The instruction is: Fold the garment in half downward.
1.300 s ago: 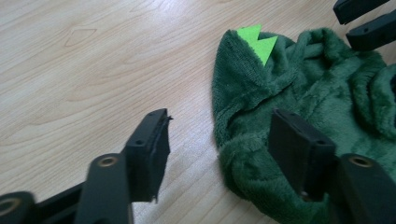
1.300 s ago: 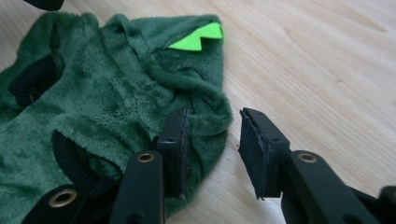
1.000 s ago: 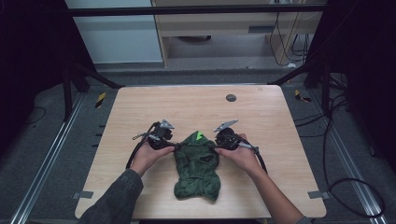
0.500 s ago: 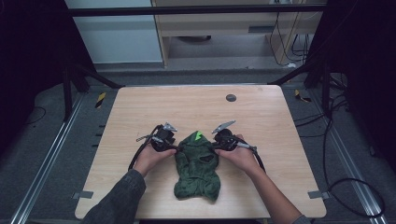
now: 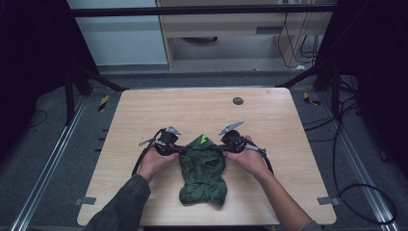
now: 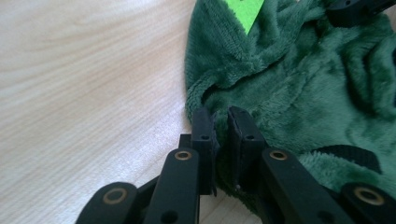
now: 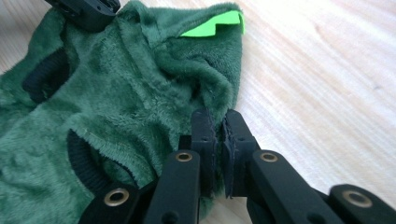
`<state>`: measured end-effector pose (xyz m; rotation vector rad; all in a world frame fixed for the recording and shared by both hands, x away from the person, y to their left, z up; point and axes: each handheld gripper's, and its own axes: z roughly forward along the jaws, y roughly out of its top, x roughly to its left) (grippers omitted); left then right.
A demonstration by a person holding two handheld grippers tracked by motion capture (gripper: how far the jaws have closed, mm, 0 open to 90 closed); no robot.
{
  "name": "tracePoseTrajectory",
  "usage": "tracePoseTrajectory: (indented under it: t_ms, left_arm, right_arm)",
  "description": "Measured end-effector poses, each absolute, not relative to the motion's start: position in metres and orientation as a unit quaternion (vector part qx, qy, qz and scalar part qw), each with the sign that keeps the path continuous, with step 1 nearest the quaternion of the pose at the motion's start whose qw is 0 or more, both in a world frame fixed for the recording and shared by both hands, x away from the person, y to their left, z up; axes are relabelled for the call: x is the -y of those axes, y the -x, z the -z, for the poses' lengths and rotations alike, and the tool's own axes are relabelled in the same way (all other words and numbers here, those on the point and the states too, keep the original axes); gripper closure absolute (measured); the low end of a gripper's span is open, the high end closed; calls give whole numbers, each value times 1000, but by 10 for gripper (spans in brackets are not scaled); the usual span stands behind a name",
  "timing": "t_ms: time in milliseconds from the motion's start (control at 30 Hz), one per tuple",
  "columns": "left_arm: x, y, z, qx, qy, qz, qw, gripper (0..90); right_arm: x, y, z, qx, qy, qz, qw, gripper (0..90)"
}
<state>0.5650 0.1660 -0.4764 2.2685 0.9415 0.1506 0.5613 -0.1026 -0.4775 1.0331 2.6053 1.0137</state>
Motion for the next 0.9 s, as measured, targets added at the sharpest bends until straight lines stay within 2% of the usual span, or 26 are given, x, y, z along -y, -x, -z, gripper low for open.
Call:
tracePoseTrajectory:
  t_ms: [500,900]
  left_arm:
    - [-165,-571,441,-347,-870,-93,339,821]
    - [-163,-573,426,-338,-871,-110,339,820]
  right_arm:
    - [105,-571,443,-866,-338,-354,104,847]
    - [106,-574,428,-863,-333,-360,119,846]
